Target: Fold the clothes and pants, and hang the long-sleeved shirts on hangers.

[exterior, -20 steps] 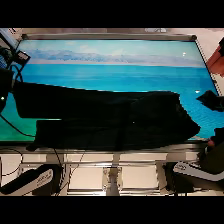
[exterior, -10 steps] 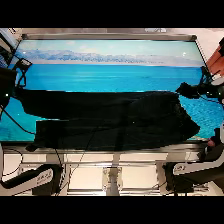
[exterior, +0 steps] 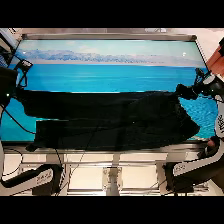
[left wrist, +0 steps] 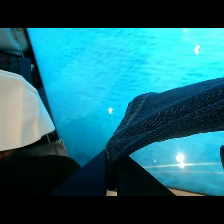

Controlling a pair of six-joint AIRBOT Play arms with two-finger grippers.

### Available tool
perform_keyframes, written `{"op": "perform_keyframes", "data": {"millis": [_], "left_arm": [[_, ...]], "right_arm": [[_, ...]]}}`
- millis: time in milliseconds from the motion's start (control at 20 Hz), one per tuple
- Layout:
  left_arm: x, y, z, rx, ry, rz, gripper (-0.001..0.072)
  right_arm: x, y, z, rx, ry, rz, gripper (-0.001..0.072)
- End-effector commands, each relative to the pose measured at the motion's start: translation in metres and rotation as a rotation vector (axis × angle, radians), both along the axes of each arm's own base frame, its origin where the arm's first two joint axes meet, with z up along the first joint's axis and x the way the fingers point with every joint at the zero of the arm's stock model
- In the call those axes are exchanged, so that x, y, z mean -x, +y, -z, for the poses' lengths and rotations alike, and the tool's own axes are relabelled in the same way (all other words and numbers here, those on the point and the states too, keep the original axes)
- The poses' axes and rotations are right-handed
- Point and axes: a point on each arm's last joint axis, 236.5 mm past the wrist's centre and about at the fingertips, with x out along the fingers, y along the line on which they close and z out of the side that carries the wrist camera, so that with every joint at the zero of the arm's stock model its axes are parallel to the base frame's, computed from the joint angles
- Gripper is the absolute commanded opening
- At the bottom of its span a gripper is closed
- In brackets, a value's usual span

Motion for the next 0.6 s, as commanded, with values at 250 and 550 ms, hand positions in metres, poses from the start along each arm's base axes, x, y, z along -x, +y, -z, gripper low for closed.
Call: {"op": "perform_keyframes", "data": {"millis": [250, 550], "left_arm": [[-0.006, -0.005, 0.025, 0.043, 0.035, -0.016, 0.0027], [-0.014, 0.022, 0.022, 0.143, -0.179, -0.258, 0.0027]], "right_arm": [[-0.012, 0.020, 0.012, -0.022, -0.010, -0.012, 0.0028], [-0.013, -0.014, -0.009, -0.038, -0.022, 0.082, 0.0026]]}}
